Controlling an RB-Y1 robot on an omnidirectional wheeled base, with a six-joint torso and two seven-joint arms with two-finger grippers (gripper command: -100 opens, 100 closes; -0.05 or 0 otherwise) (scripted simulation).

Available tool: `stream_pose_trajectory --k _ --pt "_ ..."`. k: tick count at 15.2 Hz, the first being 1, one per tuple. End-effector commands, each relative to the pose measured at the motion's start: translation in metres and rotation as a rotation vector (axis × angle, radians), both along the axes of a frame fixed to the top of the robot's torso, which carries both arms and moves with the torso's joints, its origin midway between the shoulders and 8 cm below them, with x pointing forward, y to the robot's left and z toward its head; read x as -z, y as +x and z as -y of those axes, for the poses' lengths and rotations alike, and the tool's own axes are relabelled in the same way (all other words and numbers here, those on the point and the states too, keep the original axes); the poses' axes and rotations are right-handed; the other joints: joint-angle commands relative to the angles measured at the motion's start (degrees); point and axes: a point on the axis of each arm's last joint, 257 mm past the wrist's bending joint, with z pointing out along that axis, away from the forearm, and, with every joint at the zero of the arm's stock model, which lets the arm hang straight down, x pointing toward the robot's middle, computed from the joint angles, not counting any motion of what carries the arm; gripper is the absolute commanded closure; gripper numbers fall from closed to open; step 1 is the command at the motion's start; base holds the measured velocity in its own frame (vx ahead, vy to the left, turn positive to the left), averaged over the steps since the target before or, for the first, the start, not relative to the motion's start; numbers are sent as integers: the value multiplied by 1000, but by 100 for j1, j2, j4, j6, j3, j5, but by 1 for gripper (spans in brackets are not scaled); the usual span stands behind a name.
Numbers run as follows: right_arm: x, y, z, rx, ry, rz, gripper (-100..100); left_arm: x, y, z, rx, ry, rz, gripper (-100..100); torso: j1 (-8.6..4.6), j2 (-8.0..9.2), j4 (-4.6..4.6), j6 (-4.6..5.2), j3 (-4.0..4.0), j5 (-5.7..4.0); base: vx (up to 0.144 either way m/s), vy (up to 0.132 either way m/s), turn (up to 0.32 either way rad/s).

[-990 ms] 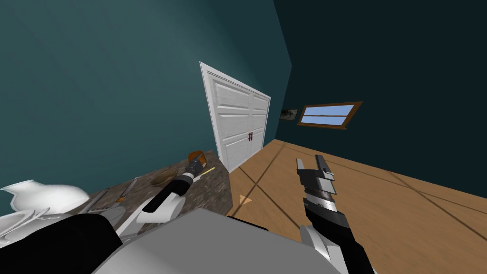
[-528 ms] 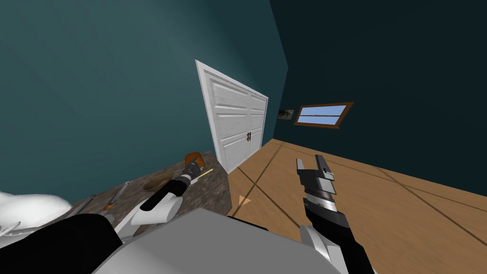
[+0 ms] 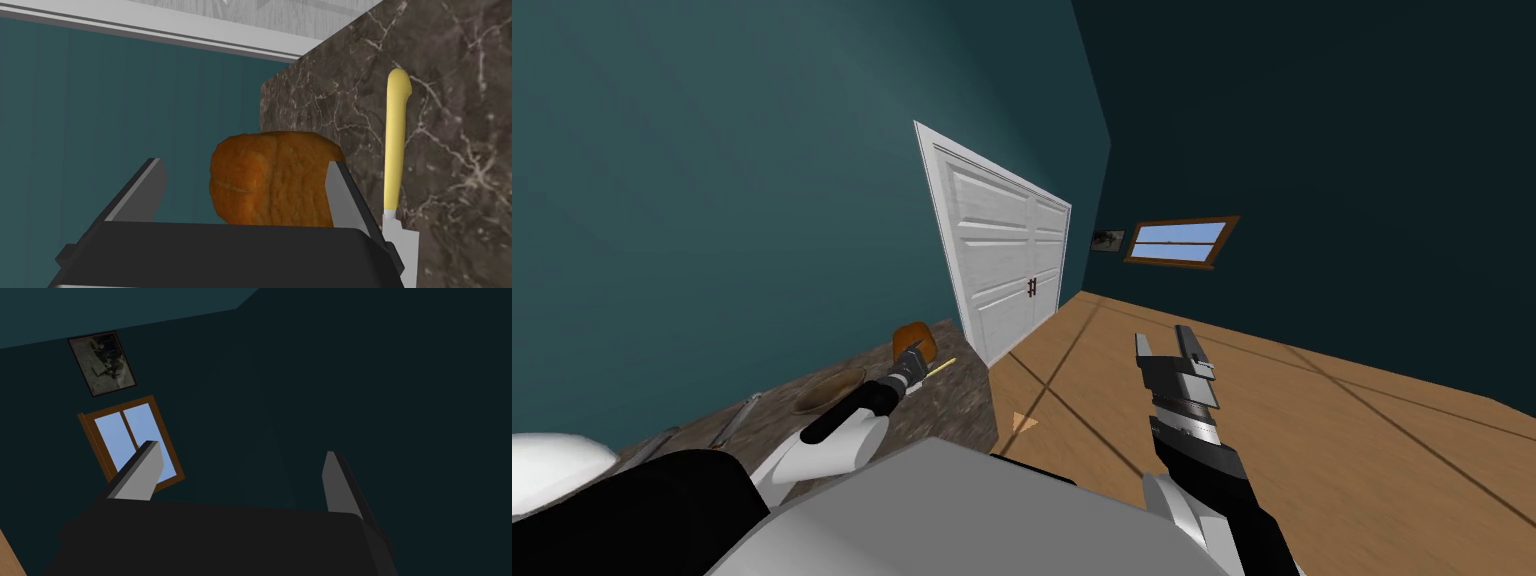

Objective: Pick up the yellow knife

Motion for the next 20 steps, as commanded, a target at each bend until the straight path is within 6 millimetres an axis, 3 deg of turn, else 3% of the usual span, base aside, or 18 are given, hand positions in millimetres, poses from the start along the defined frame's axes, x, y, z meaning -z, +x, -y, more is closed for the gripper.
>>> stream_pose_trajectory --k 1,8,20 --pt "0 0 0 0 0 0 0 8 -4 -3 -12 -18 -28 -100 0 0 0 0 0 0 12 12 -28" --pt "0 0 0 0 0 0 0 48 -36 -20 -104 -148 -154 -100 0 1 0 0 1 0 14 14 -71" --pt "0 0 0 0 0 0 0 97 -85 -26 -218 -324 -318 -100 -2 2 0 0 1 0 13 12 -59"
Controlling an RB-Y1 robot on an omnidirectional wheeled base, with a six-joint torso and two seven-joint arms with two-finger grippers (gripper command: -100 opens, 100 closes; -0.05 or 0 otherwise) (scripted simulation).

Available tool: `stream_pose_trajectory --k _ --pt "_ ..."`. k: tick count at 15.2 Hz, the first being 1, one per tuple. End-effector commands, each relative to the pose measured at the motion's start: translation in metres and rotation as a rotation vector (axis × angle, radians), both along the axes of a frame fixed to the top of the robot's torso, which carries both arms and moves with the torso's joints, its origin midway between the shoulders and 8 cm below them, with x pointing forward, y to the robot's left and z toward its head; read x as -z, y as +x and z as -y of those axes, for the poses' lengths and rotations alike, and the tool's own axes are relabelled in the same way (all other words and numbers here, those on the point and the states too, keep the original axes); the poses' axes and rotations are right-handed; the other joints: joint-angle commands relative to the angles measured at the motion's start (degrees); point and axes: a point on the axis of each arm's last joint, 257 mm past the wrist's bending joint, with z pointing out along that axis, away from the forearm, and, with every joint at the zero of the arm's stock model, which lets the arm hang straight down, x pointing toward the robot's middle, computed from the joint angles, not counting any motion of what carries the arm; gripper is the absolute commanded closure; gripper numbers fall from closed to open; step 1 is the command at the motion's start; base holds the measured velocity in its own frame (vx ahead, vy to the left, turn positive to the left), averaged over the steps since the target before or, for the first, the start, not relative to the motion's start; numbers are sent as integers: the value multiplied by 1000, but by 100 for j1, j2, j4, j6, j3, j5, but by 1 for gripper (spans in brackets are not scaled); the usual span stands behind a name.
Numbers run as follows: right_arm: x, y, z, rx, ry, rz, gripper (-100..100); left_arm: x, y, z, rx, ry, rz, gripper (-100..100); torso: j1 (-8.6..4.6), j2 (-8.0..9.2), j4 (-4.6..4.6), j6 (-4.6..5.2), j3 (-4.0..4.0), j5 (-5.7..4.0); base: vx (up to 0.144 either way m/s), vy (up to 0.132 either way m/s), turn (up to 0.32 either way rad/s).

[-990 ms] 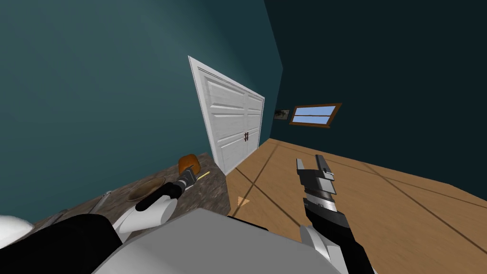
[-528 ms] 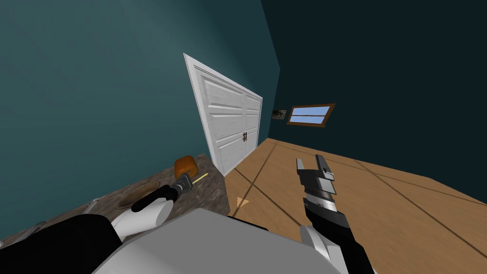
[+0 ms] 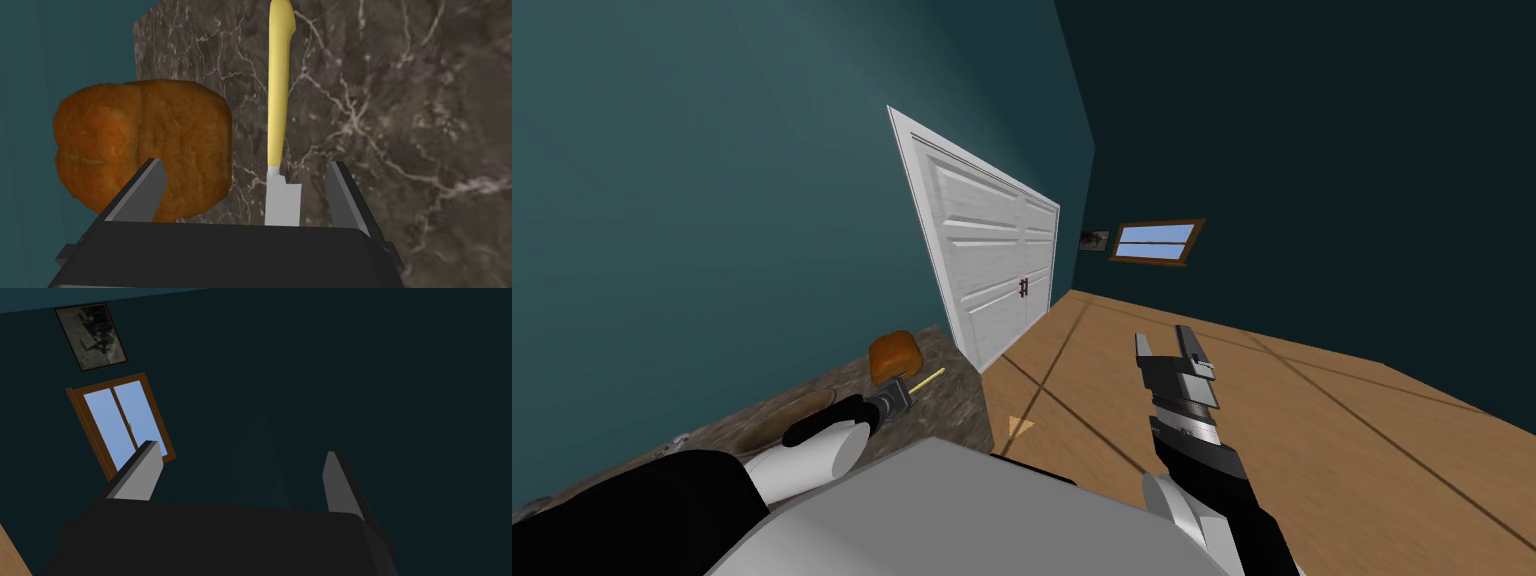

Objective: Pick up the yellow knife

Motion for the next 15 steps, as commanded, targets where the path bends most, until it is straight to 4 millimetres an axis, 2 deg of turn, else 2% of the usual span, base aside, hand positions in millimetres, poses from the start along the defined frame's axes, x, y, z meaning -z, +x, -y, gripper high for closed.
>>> stream_pose_trajectory --k 1,3,4,5,8,9,10,14,15 --pt "0 0 0 0 0 0 0 9 -12 0 -24 -38 -33 -100 0 0 0 0 0 0 13 15 -56" --pt "0 0 0 0 0 0 0 14 -18 0 -37 -59 -50 -100 1 1 0 0 0 0 11 14 -52" --pt "0 0 0 0 0 0 0 10 -14 0 -28 -44 -38 -100 0 1 0 0 0 0 6 8 -17" --pt "0 0 0 0 0 0 0 18 -12 -2 -31 -48 -40 -100 -1 2 0 0 1 0 15 15 -1" --pt "0 0 0 0 0 0 0 26 -8 -4 -31 -48 -40 -100 4 -7 -1 0 -4 1 31 22 -5" --pt "0 0 0 0 0 0 0 22 -10 -3 -32 -49 -41 -100 5 -9 -2 0 -5 1 21 12 -4" --pt "0 0 0 0 0 0 0 23 -10 -3 -31 -48 -40 100 2 -7 -2 0 -4 0 8 5 -1" --pt "0 0 0 0 0 0 0 23 -10 -3 -31 -48 -40 100 -5 3 1 -1 2 -1 0 0 0" --pt "0 0 0 0 0 0 0 15 -13 -1 -31 -48 -41 100 -5 4 1 -1 2 -1 -18 -14 5"
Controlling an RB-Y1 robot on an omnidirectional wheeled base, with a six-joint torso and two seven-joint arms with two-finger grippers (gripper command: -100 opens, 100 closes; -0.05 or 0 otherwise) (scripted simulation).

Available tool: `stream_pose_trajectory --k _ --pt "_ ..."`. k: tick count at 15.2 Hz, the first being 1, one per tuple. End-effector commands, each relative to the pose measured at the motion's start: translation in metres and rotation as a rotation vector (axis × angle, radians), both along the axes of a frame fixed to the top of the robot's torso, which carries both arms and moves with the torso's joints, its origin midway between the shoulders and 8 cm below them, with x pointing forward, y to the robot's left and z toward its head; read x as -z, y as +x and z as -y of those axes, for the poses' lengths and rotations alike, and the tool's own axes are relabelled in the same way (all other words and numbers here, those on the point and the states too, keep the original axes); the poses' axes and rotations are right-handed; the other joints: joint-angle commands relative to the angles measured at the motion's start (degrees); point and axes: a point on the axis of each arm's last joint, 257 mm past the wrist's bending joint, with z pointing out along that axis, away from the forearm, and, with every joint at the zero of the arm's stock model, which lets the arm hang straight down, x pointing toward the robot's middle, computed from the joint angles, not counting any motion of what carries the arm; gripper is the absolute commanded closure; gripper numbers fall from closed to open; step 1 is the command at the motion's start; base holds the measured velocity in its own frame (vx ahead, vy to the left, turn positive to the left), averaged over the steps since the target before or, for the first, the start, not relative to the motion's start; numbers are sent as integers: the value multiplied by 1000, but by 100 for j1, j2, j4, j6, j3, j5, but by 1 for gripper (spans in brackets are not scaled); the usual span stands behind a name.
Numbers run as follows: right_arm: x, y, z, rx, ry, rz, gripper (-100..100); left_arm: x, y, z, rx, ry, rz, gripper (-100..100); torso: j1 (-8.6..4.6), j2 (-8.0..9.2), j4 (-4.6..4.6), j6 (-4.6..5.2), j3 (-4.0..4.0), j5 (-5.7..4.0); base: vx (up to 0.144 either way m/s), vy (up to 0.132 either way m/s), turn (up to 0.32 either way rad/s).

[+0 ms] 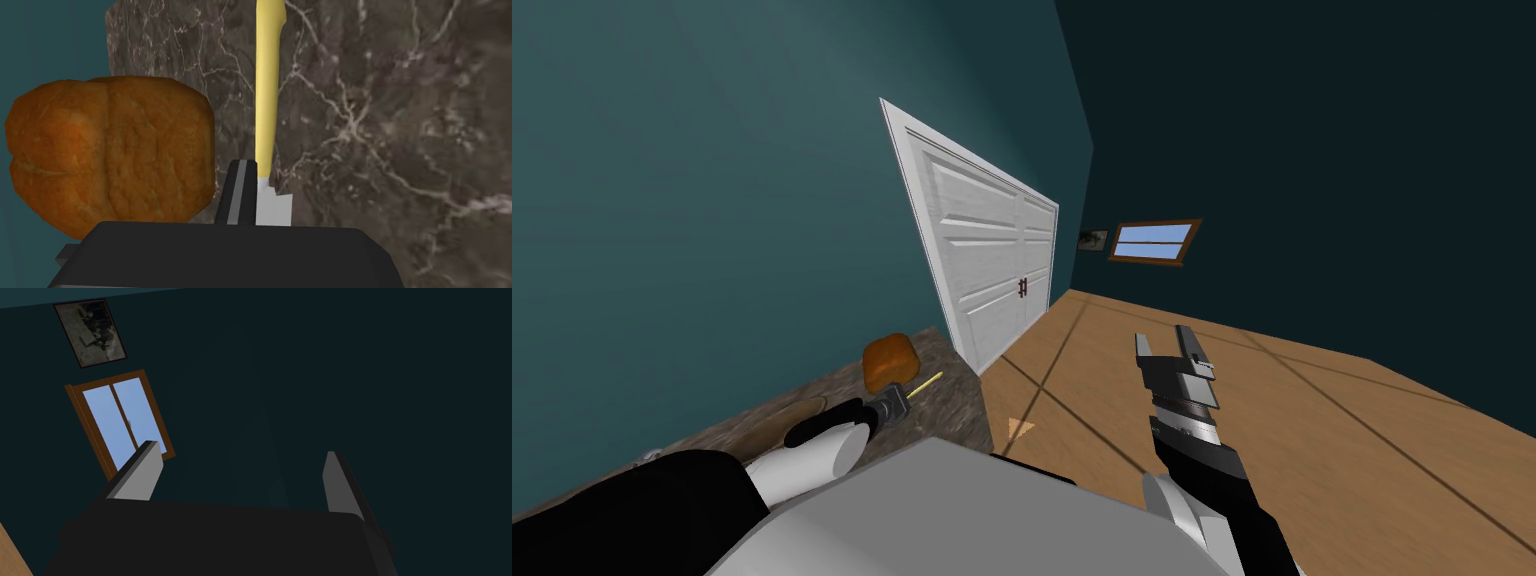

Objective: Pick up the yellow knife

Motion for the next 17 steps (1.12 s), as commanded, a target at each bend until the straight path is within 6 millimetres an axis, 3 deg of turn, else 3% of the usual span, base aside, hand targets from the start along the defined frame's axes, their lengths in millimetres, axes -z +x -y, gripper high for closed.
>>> stream_pose_trajectory --k 1,3,4,14,17 --pt "0 0 0 0 0 0 0 -6 -3 2 0 -2 -2 100 0 0 0 0 0 0 -36 -23 10" --pt "0 0 0 0 0 0 0 -6 -2 1 0 0 -1 100 -8 10 2 0 6 -2 -31 -24 5" --pt "0 0 0 0 0 0 0 -9 -8 -5 -14 -3 -15 -100 -6 8 2 0 5 -1 27 -18 -72" --pt "0 0 0 0 0 0 0 0 -46 -24 -77 -66 -120 -100 -7 -44 -9 2 -25 -1 89 -33 -78" --pt "0 0 0 0 0 0 0 4 -66 -33 -105 -96 -175 -100 -7 -37 -8 1 -21 -2 73 -24 -67"
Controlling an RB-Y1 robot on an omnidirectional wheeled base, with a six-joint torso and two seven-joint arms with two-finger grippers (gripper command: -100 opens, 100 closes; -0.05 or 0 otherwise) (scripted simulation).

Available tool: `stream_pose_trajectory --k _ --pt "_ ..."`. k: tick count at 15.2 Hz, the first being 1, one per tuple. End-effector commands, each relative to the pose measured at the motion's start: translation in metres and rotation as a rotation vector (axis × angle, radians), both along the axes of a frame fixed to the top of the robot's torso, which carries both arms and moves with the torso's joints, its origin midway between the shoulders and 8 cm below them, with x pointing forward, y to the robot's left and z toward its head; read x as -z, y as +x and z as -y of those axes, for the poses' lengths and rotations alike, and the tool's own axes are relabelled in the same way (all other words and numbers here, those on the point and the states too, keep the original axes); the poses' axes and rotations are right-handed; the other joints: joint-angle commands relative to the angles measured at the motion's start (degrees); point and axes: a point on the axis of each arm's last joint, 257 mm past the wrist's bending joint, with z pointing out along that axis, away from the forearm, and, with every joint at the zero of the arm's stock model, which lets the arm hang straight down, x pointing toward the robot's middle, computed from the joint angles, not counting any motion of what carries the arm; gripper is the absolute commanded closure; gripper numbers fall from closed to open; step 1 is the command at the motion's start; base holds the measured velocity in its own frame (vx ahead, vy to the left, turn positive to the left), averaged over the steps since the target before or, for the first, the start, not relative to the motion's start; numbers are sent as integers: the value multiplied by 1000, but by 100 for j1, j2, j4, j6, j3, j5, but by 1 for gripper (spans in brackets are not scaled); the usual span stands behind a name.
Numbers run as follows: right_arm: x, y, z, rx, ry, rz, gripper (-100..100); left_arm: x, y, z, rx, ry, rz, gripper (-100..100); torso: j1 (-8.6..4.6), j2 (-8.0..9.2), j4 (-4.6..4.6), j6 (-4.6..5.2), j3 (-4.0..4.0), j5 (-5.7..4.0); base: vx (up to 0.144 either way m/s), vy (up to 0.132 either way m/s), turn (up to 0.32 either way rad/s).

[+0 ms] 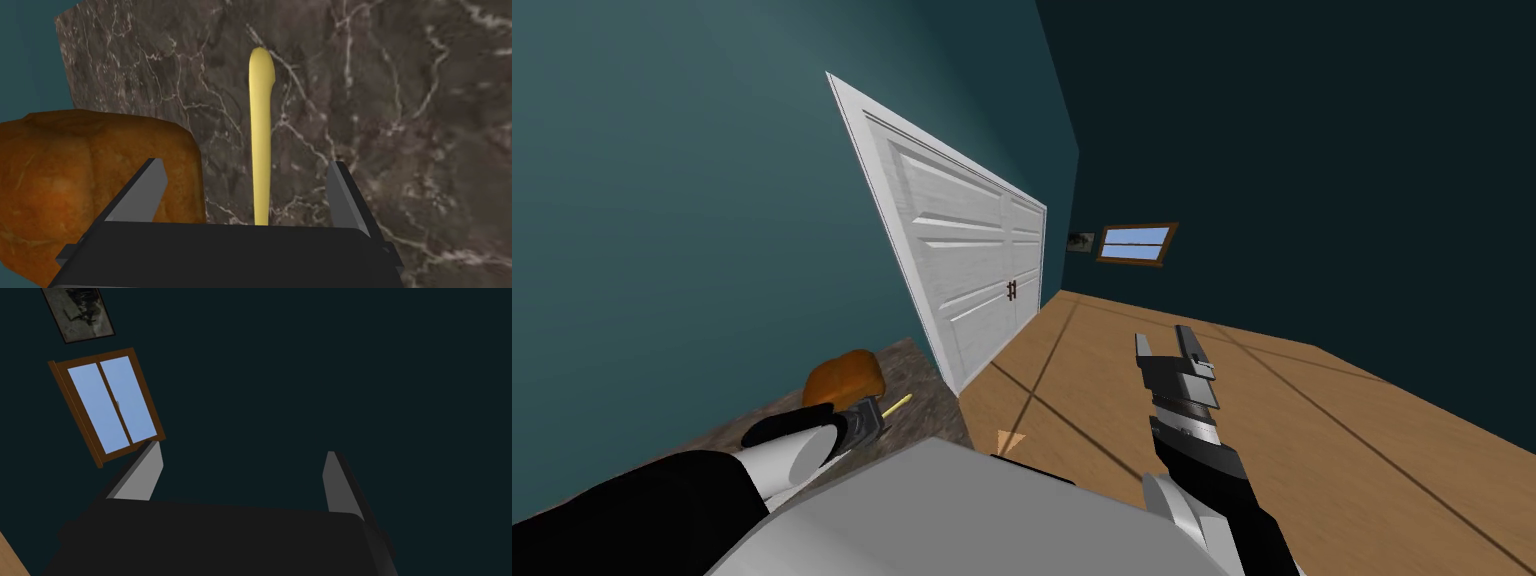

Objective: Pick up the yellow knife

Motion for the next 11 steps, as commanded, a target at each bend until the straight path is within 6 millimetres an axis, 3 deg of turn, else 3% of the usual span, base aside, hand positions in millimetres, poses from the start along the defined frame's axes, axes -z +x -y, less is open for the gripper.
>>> stream_pose_trajectory --k 1,8,10,11 --pt "0 0 0 0 0 0 0 1 -10 -2 -12 -14 -24 -100 0 0 0 0 0 0 67 -15 -57" --pt "0 0 0 0 0 0 0 6 -53 -18 -61 -74 -136 -100 10 6 1 -1 4 2 65 -2 -60" --pt "0 0 0 0 0 0 0 8 -73 -23 -82 -104 -186 -100 11 9 2 -1 5 2 55 9 -55" --pt "0 0 0 0 0 0 0 8 -73 -22 -82 -105 -188 -100 15 9 2 -1 5 3 53 17 -38"
